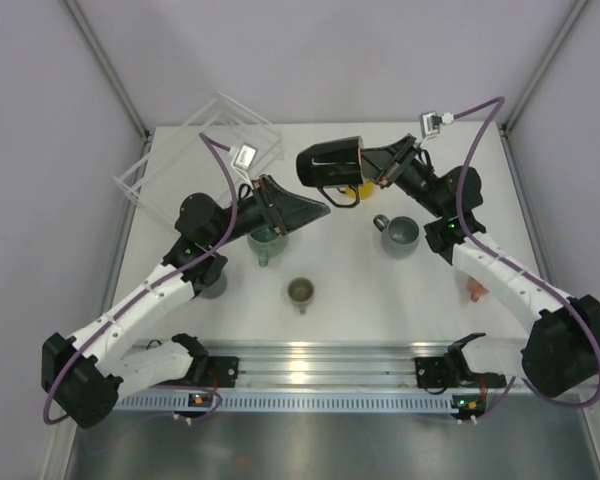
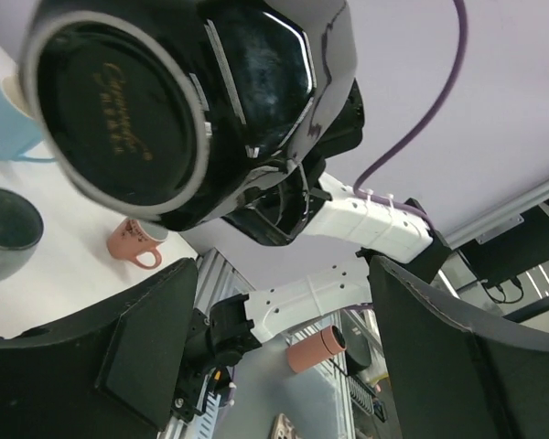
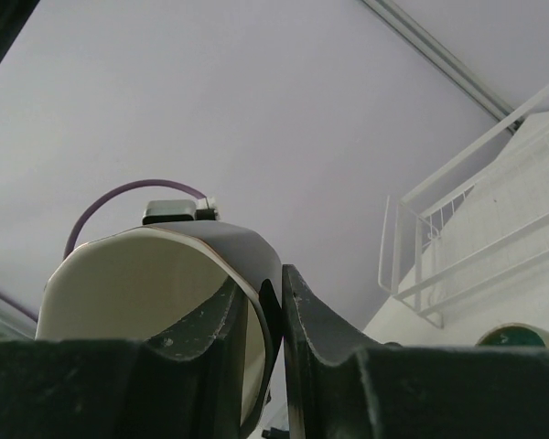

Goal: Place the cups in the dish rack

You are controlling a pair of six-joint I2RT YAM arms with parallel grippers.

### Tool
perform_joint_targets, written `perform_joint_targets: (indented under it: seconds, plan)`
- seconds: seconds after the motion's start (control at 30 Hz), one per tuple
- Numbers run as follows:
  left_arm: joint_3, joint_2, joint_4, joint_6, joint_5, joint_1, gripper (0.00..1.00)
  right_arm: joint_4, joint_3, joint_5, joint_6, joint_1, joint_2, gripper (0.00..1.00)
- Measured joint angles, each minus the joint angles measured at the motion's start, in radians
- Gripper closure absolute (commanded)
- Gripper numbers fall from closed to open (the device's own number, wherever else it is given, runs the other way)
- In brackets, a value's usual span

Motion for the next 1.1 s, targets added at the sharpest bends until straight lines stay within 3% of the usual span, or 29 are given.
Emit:
perform_joint_targets:
  seconds: [0.23,0.87,1.1]
  plan:
    - [-0.003,0.057,0.117,-0.008,-0.034,-0.03,0.23,0.087,-0.004,0.03,0.039,0.032,0.071,1.0]
    - [-0.005,0.219,0.253,-0.069,-0.094,-0.058,0.31,0.203,-0.085,0.079,0.046,0.071,0.107,1.0]
    - [-0.006,0.219,0.258,-0.11,-0.105,-0.06,0.5,0.242,-0.12,0.09,0.028,0.075,0.106,1.0]
